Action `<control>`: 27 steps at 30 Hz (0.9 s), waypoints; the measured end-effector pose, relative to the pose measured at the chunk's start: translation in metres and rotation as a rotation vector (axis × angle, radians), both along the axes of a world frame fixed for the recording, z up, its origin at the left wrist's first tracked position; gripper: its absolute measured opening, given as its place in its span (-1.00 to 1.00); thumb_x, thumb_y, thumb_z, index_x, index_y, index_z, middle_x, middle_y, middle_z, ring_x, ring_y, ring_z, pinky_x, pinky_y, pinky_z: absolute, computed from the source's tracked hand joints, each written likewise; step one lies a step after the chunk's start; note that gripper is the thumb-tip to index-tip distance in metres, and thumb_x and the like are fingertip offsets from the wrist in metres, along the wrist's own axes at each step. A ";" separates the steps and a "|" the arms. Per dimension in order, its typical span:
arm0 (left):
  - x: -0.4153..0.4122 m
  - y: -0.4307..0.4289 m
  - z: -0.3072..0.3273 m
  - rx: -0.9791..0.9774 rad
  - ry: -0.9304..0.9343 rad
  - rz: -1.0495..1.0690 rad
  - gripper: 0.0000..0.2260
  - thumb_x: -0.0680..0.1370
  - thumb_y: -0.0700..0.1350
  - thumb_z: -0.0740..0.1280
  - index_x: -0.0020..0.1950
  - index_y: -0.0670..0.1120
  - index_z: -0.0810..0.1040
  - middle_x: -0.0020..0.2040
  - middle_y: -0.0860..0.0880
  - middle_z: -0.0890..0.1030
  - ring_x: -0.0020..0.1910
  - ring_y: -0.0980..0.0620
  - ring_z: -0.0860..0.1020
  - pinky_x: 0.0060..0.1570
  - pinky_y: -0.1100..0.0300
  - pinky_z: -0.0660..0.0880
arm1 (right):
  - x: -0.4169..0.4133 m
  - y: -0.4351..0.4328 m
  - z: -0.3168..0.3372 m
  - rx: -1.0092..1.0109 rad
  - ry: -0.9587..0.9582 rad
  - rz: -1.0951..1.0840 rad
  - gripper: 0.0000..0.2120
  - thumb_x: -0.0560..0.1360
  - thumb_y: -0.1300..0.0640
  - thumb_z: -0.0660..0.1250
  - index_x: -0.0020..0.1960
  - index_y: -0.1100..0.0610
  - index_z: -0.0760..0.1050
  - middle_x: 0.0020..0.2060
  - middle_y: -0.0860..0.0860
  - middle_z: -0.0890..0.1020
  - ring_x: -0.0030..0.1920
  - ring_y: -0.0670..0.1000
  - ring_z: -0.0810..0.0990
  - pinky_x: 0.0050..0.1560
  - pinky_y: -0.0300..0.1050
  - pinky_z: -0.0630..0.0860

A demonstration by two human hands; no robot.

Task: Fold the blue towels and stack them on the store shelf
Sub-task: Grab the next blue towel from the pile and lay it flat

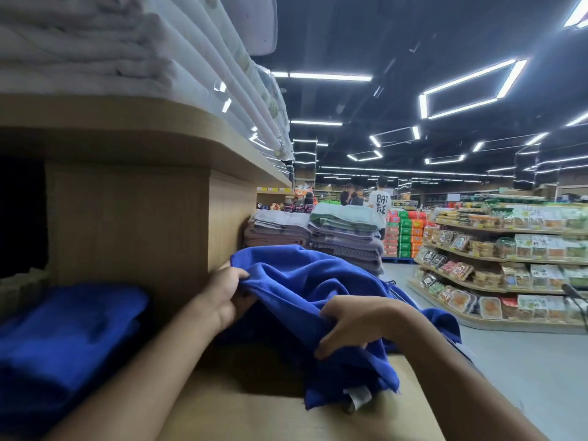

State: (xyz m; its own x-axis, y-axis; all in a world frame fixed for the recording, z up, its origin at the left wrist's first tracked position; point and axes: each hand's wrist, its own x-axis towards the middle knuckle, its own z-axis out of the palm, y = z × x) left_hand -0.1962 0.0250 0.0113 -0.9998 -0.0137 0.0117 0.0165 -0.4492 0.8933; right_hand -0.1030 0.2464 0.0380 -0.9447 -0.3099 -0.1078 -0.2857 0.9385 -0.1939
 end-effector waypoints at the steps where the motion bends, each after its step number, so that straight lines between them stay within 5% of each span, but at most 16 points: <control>1: -0.001 0.000 0.000 -0.008 -0.012 0.007 -0.76 0.51 -0.42 0.06 -0.08 -0.20 0.48 -0.35 -0.16 0.49 -0.45 -0.04 0.51 -0.53 0.25 0.51 | 0.000 0.001 0.003 -0.070 0.010 0.025 -0.73 0.43 -0.15 0.47 -0.09 0.04 0.55 -0.32 -0.07 0.55 -0.31 -0.06 0.55 -0.37 -0.27 0.44; 6: 0.005 -0.006 -0.003 -0.235 -0.133 -0.015 -0.90 0.38 -0.30 0.16 -0.27 -0.15 0.43 -0.45 -0.10 0.45 -0.44 -0.05 0.45 -0.49 0.23 0.49 | 0.004 -0.004 0.011 -1.019 -0.039 0.103 -0.93 0.62 0.17 0.33 0.00 0.15 0.56 -0.20 0.06 0.51 -0.25 -0.07 0.51 -0.37 -0.27 0.47; 9: 0.006 -0.009 -0.002 -0.250 -0.144 -0.062 -0.91 0.39 -0.07 0.38 -0.18 -0.06 0.54 -0.41 -0.07 0.60 -0.32 -0.05 0.57 -0.28 0.14 0.59 | 0.009 0.008 0.019 -1.299 -0.241 0.236 -0.76 0.46 0.31 0.41 0.05 0.09 0.71 -0.06 0.12 0.69 -0.11 0.04 0.66 -0.12 -0.11 0.59; 11: 0.006 -0.009 -0.002 -0.304 -0.148 -0.066 -0.88 0.42 -0.02 0.42 -0.20 -0.04 0.55 -0.36 -0.07 0.61 -0.33 -0.05 0.56 -0.30 0.18 0.52 | 0.012 0.019 0.025 -1.226 -0.366 0.345 -0.60 0.35 0.36 0.34 0.09 0.07 0.72 0.03 0.12 0.71 -0.03 0.04 0.70 0.02 -0.10 0.62; 15: 0.000 -0.007 -0.010 -0.307 -0.143 -0.086 -0.84 0.49 -0.34 0.16 -0.18 -0.22 0.52 -0.17 -0.23 0.57 -0.27 -0.15 0.52 -0.22 0.09 0.47 | 0.003 0.026 0.025 -1.090 -0.359 0.399 -0.55 0.36 0.43 0.27 0.11 0.10 0.71 0.07 0.11 0.71 0.02 0.01 0.69 0.02 -0.17 0.61; 19: 0.009 -0.011 -0.009 -0.326 -0.198 -0.174 -0.90 0.29 -0.26 0.18 -0.42 -0.18 0.43 -0.42 -0.14 0.51 -0.45 -0.12 0.53 -0.33 0.19 0.51 | -0.022 0.025 0.007 -0.932 0.165 0.046 -0.73 0.49 0.36 0.40 0.00 0.03 0.72 -0.02 0.10 0.75 0.00 0.02 0.68 0.12 -0.02 0.61; 23: 0.005 -0.012 -0.007 -0.272 -0.121 -0.217 -0.76 0.40 0.07 0.41 -0.24 -0.11 0.59 -0.28 -0.18 0.59 -0.30 -0.13 0.57 -0.21 0.12 0.51 | -0.032 0.030 0.000 -0.569 0.639 -0.281 -0.94 0.49 -0.05 0.45 -0.12 -0.09 0.67 -0.21 -0.14 0.69 -0.13 -0.10 0.65 -0.16 -0.10 0.56; 27: -0.002 -0.010 -0.012 -0.295 -0.119 -0.092 -0.89 0.53 -0.20 0.31 -0.19 -0.14 0.56 -0.33 -0.16 0.60 -0.29 -0.12 0.57 -0.24 0.12 0.52 | -0.027 0.025 0.006 -0.848 0.472 -0.252 -0.87 0.51 0.02 0.45 -0.19 -0.02 0.71 -0.25 -0.05 0.72 -0.22 -0.13 0.63 -0.25 -0.23 0.53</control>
